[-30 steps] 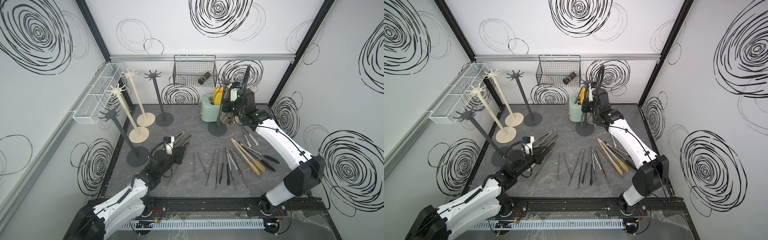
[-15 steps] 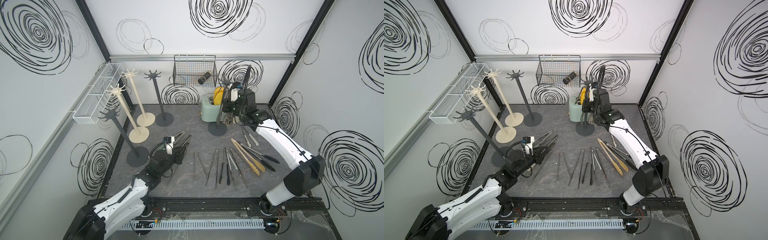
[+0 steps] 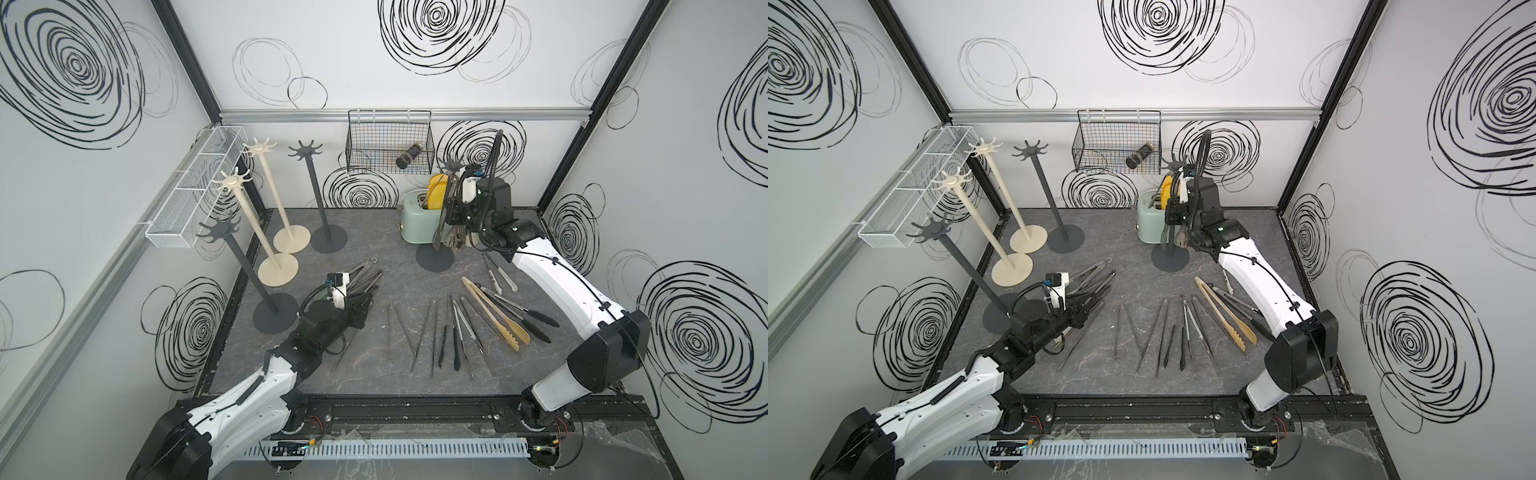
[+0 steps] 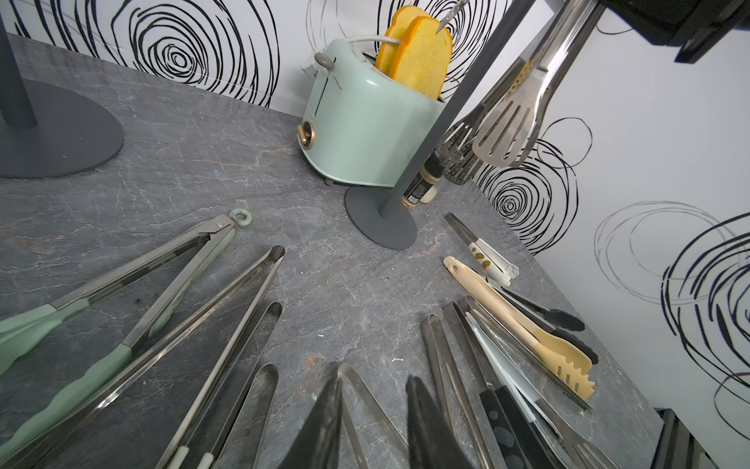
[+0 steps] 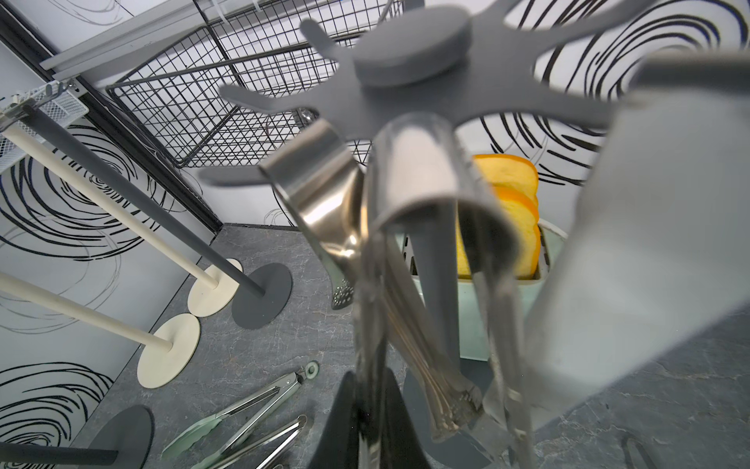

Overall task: Hang food tongs on kitchen utensil racks
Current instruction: Hang the food tongs on the rack.

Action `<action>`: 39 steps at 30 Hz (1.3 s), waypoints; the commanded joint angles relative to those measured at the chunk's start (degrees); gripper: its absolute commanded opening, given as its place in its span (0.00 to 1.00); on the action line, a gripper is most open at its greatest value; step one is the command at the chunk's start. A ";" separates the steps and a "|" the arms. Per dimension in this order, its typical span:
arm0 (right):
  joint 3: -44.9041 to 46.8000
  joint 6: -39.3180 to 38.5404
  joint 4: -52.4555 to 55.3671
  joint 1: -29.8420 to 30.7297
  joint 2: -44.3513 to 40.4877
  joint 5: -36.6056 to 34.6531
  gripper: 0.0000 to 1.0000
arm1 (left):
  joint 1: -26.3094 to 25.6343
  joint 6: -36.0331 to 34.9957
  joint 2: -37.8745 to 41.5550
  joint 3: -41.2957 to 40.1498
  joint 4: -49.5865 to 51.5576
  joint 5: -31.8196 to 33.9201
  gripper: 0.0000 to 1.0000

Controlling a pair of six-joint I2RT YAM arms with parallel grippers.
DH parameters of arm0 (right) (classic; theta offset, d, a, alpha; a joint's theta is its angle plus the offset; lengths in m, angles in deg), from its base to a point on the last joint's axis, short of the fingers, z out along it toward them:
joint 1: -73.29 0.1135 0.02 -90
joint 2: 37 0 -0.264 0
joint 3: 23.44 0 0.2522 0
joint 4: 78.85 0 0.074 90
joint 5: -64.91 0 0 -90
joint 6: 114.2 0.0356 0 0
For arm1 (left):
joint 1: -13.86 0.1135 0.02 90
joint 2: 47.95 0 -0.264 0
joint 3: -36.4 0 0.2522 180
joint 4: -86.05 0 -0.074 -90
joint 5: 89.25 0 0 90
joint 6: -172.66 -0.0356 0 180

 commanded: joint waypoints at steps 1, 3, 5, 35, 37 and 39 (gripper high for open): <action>0.33 0.53 5.80 -0.38 0.03 1.05 0.13 | 0.07 -0.04 -0.03 -0.76 -3.29 -0.33 0.31; 0.21 0.48 5.75 -0.38 -0.04 1.09 0.15 | 0.09 -0.02 -0.07 -0.76 -3.31 -0.40 0.31; 0.09 0.49 5.88 -0.44 -0.12 1.15 0.17 | 0.11 0.00 -0.03 -0.69 -3.32 -0.35 0.31; 1.23 -0.64 7.08 -0.51 -3.38 0.64 0.67 | 0.02 -0.05 -0.55 -1.02 -4.13 -0.62 0.31; 1.43 -0.74 7.29 -0.47 -3.79 0.90 0.68 | 0.01 -0.06 -0.74 -1.02 -4.17 -0.66 0.31; 1.88 -0.88 7.39 -0.47 -4.39 1.46 0.70 | 0.02 -0.07 -0.91 -1.02 -4.30 -0.64 0.31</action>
